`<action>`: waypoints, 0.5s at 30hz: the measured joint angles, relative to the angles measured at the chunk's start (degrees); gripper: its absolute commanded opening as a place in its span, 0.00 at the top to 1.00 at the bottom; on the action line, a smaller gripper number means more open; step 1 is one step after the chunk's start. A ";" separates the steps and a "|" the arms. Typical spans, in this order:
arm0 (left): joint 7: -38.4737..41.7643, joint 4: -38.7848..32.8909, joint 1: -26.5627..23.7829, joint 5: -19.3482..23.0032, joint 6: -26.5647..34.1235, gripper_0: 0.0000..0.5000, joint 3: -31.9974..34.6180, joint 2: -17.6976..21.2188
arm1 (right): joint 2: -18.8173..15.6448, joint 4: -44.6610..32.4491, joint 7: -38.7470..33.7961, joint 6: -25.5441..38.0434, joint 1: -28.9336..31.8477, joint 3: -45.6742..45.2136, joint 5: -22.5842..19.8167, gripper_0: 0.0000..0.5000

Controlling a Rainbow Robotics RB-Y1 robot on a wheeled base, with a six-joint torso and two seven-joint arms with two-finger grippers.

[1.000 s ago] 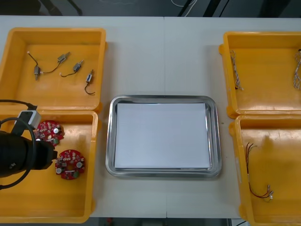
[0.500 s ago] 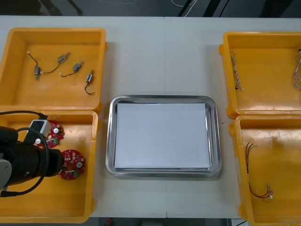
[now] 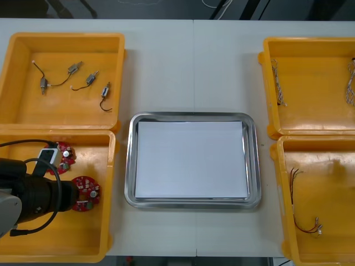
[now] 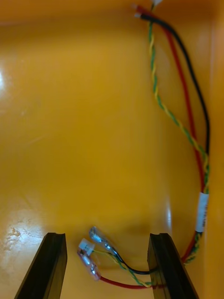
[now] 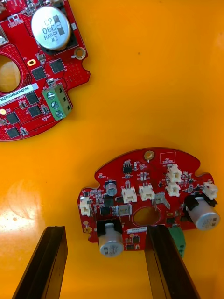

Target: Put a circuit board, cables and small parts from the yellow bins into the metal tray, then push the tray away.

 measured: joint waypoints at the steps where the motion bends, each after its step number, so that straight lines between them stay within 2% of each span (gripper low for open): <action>1: 0.00 0.20 0.43 -0.30 -1.02 0.02 -0.21 0.00 | 0.00 0.27 0.00 -0.02 -0.18 0.38 -0.05 0.00; 7: 0.00 2.34 1.66 -1.36 -4.73 0.02 -1.81 0.00 | 0.00 0.46 0.00 0.03 -0.47 1.09 -0.66 0.00; 15: 0.00 3.67 1.69 -1.74 -5.65 0.02 -1.97 0.00 | 0.00 0.47 0.00 0.12 -0.39 1.74 -1.07 0.00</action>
